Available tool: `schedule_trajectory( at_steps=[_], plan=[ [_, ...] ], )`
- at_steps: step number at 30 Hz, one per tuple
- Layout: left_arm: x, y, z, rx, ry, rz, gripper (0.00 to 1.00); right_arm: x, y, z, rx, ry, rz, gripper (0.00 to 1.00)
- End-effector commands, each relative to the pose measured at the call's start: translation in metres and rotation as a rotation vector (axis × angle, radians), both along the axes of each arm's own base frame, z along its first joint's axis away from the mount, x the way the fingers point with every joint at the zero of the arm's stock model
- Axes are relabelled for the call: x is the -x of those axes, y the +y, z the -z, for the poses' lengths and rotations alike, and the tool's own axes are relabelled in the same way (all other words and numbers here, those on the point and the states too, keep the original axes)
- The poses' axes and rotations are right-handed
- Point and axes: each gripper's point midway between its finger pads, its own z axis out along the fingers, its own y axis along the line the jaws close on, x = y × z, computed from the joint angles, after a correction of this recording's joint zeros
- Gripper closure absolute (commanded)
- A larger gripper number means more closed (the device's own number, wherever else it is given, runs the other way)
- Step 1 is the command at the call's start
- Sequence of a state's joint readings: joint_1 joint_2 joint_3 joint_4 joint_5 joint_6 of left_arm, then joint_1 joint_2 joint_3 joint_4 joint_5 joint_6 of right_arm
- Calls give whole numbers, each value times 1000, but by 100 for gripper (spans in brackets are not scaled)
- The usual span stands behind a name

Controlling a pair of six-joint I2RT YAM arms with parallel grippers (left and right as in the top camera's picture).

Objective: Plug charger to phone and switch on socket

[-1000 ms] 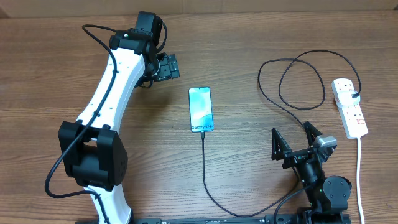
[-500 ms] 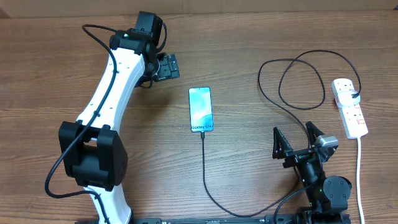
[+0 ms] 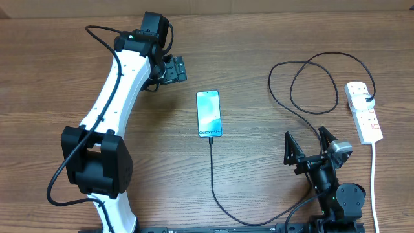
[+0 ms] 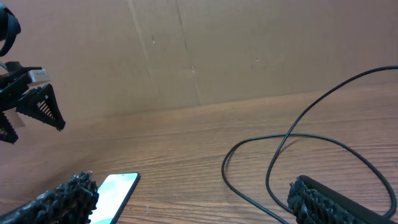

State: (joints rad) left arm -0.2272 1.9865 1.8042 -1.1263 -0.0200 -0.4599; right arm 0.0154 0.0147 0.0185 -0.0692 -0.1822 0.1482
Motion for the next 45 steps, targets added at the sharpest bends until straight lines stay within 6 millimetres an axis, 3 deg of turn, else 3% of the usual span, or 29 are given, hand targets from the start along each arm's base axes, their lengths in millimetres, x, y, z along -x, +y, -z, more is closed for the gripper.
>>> schedule_trajectory(
  at_steps=[1,32,37,45],
  plan=[
    [-1,1,-7,-13,-21,17,0,0,0,2,8,-7,2,0],
    [-2,6,-8,-13,-23,5,0,0,0,2,8,-7,2,0],
    [1,3,-34,1,-84,13,0,0,0,2,8,-7,2,0],
    [18,0,-110,43,-263,27,0,0,0,2,8,-7,2,0]
  ],
)
